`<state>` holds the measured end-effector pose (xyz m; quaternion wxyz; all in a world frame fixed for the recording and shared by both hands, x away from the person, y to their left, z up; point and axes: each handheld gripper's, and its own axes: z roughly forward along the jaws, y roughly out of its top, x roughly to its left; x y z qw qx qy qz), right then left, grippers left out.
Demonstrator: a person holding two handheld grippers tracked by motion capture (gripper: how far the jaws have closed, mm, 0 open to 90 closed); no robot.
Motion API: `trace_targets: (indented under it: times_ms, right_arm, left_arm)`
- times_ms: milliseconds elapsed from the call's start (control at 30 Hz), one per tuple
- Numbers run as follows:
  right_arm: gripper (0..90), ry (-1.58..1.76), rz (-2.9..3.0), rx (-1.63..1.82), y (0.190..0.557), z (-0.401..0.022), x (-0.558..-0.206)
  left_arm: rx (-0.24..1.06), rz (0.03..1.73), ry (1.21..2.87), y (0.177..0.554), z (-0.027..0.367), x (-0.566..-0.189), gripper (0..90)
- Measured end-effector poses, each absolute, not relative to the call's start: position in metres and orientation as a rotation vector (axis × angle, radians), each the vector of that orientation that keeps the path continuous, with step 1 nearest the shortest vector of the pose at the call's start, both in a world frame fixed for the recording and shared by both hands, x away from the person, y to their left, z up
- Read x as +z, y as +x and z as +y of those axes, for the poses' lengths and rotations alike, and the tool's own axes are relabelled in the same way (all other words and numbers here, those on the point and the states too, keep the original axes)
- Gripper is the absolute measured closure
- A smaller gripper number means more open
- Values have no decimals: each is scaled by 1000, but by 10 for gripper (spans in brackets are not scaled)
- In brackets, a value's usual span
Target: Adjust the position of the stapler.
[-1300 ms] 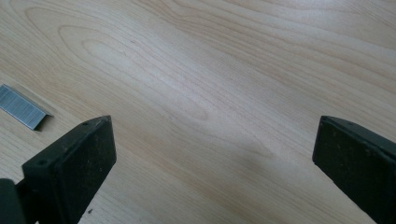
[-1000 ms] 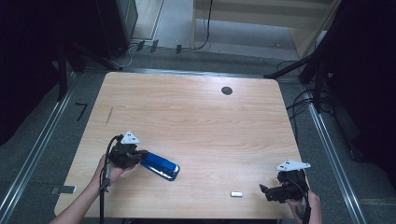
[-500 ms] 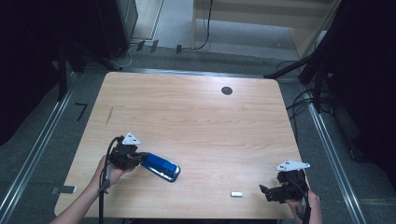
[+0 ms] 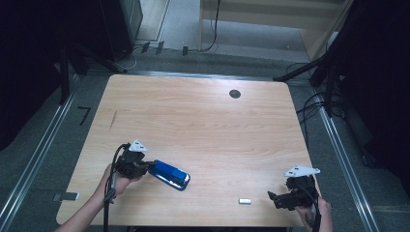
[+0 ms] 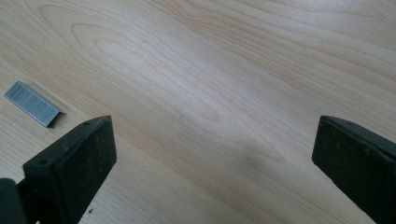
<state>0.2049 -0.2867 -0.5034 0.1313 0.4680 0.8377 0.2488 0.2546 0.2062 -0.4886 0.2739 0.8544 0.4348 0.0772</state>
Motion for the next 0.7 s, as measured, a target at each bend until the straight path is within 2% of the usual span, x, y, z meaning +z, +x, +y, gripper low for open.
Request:
trace_targets:
  times_ms: [700]
  right_arm:
    - [1, 1329, 2478, 805, 201, -264, -496]
  left_arm:
    - [164, 1168, 2299, 248, 190, -490, 900]
